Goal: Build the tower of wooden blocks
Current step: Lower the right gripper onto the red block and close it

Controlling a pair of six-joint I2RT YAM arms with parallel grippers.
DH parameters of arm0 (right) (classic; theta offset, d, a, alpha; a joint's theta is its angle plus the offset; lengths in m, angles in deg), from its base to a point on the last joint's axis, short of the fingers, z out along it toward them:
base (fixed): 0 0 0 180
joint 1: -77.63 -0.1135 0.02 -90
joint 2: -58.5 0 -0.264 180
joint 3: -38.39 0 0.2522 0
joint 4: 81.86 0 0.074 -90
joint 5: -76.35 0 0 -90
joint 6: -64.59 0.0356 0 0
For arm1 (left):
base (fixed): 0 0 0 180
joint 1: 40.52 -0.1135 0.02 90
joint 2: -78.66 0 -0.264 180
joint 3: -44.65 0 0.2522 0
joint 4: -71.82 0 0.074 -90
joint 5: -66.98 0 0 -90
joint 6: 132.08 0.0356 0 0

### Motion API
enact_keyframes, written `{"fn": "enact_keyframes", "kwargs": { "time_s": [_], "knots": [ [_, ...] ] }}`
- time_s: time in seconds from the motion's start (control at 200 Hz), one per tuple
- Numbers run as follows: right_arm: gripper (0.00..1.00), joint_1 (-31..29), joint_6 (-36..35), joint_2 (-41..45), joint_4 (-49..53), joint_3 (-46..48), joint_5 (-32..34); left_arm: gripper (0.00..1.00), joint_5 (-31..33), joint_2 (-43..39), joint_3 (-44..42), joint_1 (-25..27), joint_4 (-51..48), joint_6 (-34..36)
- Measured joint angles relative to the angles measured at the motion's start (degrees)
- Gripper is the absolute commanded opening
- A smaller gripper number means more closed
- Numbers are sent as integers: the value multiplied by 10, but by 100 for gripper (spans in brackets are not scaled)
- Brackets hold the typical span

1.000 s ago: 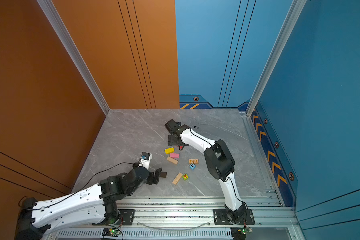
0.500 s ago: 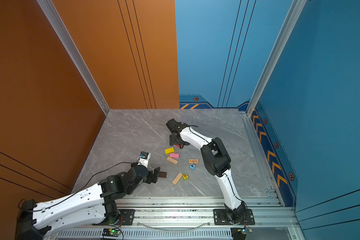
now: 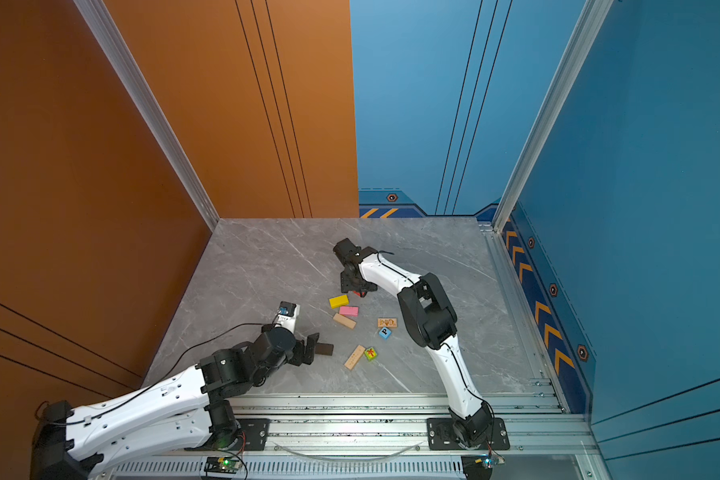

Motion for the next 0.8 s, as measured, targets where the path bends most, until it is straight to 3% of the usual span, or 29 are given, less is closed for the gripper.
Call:
{"fn": "enact_keyframes", "kwargs": {
  "time_s": [0.29,0.566,0.801],
  "knots": [
    [60,2,-10,-10,5,0,0,98,-15,23,0,-6,4,0],
    [43,4,-15,-17,5,-1,0,98,-24,28,0,-9,9,3],
    [37,24,-12,-17,6,0,0,98,-45,37,9,-32,12,24]
  ]
}}
